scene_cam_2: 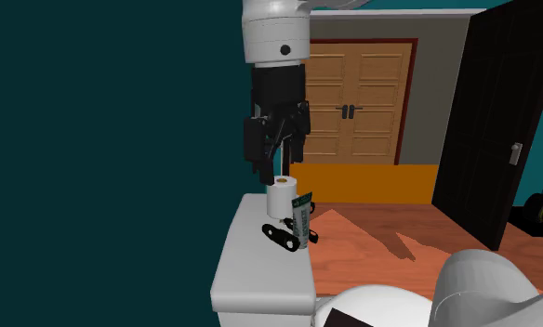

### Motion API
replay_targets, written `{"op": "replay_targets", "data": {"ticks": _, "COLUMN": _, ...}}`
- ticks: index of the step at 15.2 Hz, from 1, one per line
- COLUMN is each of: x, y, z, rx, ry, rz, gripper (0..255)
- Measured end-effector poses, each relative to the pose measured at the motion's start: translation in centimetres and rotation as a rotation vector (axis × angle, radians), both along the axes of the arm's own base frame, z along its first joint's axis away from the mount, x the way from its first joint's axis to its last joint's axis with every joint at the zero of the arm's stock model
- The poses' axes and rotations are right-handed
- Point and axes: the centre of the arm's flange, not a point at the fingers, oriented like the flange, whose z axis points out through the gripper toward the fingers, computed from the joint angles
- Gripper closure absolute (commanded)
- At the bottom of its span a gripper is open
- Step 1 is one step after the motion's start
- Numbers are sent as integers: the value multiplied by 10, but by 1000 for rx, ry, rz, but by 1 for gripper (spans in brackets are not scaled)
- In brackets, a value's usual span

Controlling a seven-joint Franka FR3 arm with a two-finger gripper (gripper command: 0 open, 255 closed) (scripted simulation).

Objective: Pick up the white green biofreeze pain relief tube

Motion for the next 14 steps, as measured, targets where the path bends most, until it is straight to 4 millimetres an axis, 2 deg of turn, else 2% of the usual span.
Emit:
{"op": "replay_targets", "data": {"ticks": 1, "x": 0, "y": 0, "z": 0, "rx": 0, "ry": 0, "rz": 0, "gripper": 0}}
{"op": "replay_targets", "data": {"ticks": 3, "x": -1, "y": -15, "z": -8, "rx": 6, "ry": -1, "rz": 65, "gripper": 0}}
{"op": "replay_targets", "data": {"ticks": 9, "x": -2, "y": -86, "z": -48, "rx": 33, "ry": -4, "rz": 399, "gripper": 0}}
{"op": "replay_targets", "data": {"ticks": 14, "x": 19, "y": -142, "z": -82, "rx": 55, "ry": -6, "rz": 692, "gripper": 0}}
